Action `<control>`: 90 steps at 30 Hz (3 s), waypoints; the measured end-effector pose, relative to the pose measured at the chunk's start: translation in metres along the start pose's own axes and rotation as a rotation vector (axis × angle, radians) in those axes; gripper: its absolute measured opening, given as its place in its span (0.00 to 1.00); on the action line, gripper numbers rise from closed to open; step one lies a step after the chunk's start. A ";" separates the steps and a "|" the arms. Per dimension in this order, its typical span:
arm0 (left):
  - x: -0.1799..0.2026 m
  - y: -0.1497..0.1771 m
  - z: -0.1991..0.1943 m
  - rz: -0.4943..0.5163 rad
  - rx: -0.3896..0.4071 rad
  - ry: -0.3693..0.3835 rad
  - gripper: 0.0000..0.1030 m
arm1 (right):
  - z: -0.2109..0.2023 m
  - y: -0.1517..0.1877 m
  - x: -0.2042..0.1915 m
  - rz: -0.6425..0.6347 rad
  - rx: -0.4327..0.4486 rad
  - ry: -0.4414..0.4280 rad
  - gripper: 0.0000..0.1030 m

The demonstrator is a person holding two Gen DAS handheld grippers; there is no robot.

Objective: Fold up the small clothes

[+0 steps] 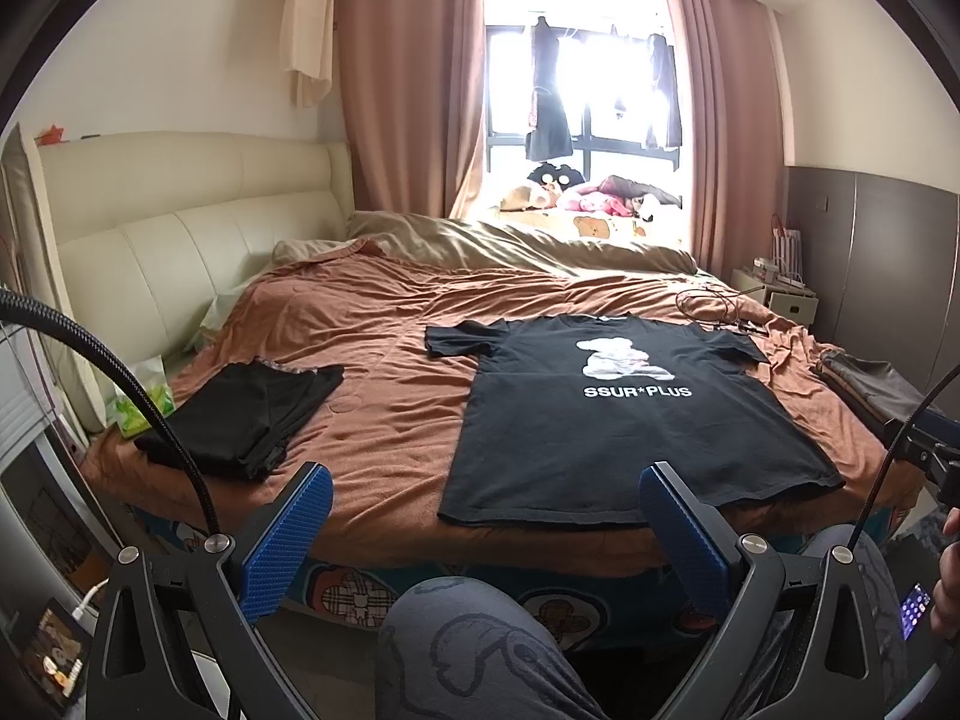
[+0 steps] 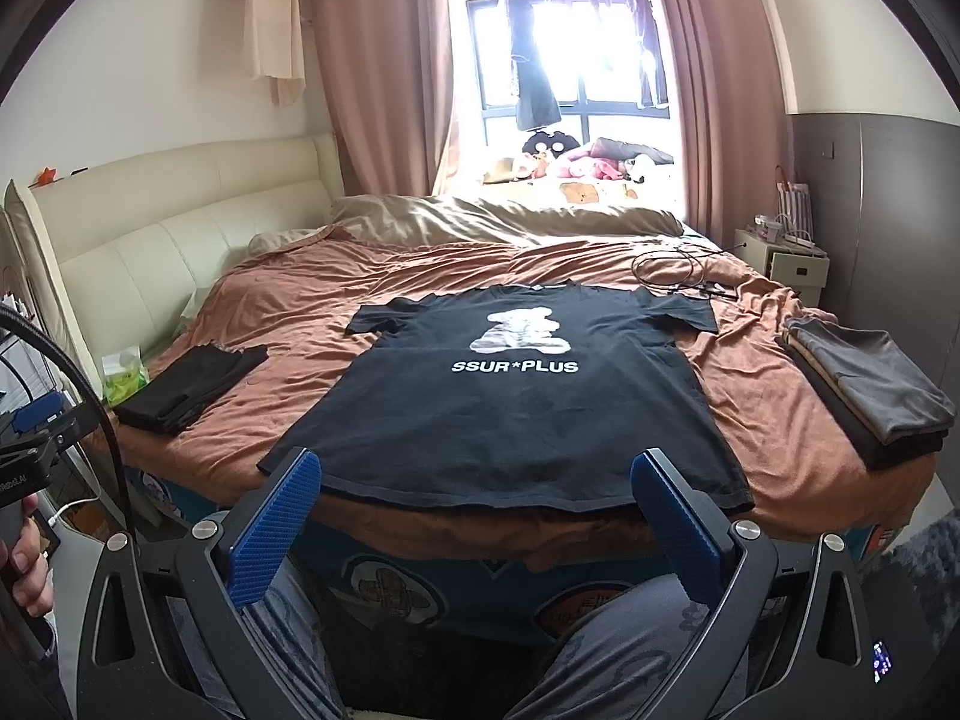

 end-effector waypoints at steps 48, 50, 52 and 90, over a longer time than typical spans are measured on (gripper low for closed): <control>-0.028 -0.102 0.301 -0.056 -0.236 0.015 0.95 | 0.322 -0.135 0.014 0.042 -0.170 -0.117 0.83; -0.030 -0.107 0.317 -0.066 -0.255 0.024 0.90 | 0.339 -0.141 0.017 0.056 -0.180 -0.128 0.82; -0.034 -0.111 0.336 -0.071 -0.275 0.022 0.86 | 0.357 -0.146 0.019 0.066 -0.192 -0.132 0.80; -0.110 -0.103 0.637 -0.201 -0.565 -0.054 0.51 | 0.697 -0.184 -0.037 0.227 -0.469 -0.346 0.17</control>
Point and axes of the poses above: each gripper's, at about its wrist camera, not at the fingertips, and z roughly the way its jaws point, x to its right, y to its underside, the point moved 7 cm from there along z, roughly the way its jaws point, and after that the axes turned 6 degrees about -z, right-handed, at the moved point
